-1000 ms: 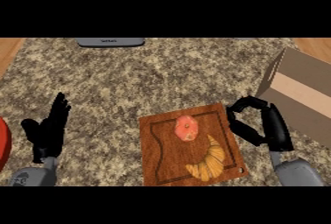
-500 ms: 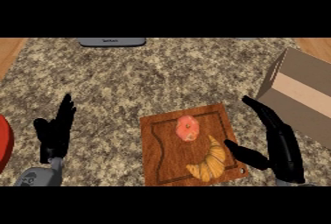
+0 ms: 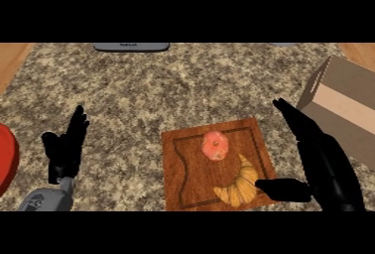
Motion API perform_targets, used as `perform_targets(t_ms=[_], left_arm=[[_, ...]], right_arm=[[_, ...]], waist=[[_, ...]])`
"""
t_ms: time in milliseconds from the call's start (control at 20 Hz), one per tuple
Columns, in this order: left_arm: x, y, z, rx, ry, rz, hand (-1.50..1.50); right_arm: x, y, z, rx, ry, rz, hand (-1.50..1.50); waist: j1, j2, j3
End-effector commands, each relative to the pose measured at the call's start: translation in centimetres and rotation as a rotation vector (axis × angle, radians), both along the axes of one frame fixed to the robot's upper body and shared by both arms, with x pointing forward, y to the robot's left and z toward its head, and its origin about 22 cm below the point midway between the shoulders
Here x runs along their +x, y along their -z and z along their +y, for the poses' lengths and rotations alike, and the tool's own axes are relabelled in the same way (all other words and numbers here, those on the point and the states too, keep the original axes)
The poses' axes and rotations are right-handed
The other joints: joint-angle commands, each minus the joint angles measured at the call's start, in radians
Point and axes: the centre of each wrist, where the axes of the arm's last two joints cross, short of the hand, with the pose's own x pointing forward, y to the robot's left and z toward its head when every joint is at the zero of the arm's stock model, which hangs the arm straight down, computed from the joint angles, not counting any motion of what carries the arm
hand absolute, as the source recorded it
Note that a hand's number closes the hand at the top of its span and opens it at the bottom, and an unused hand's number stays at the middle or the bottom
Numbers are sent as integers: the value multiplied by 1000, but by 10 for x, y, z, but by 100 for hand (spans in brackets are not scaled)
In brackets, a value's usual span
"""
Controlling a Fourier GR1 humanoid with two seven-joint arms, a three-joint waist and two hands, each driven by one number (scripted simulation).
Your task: Pick the squash from the cutting board and place it in the cardboard box
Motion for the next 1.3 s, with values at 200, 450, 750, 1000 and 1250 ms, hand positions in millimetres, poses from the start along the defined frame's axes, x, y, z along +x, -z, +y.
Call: perform_targets(t_ms=[200, 450, 750, 1000, 1250], left_arm=[[-2, -7, -6, -12, 1, 9, 0], [0, -6, -16, -6, 15, 9, 0], [5, 10, 8, -1, 9, 0, 0], [-4, -11, 5, -4, 15, -5, 0], [4, -6, -29, 0, 12, 4, 0]], right_arm=[[-1, -36, 46, -123, -7, 190, -150], [21, -6, 64, -181, 31, 304, -150], [23, -2, 104, -179, 40, 380, -150], [35, -11, 124, -156, 48, 390, -150], [43, 11, 121, -206, 74, 407, -150]], waist=[[5, 1, 1], [6, 2, 2], [-2, 3, 1], [10, 0, 2], [3, 1, 2]])
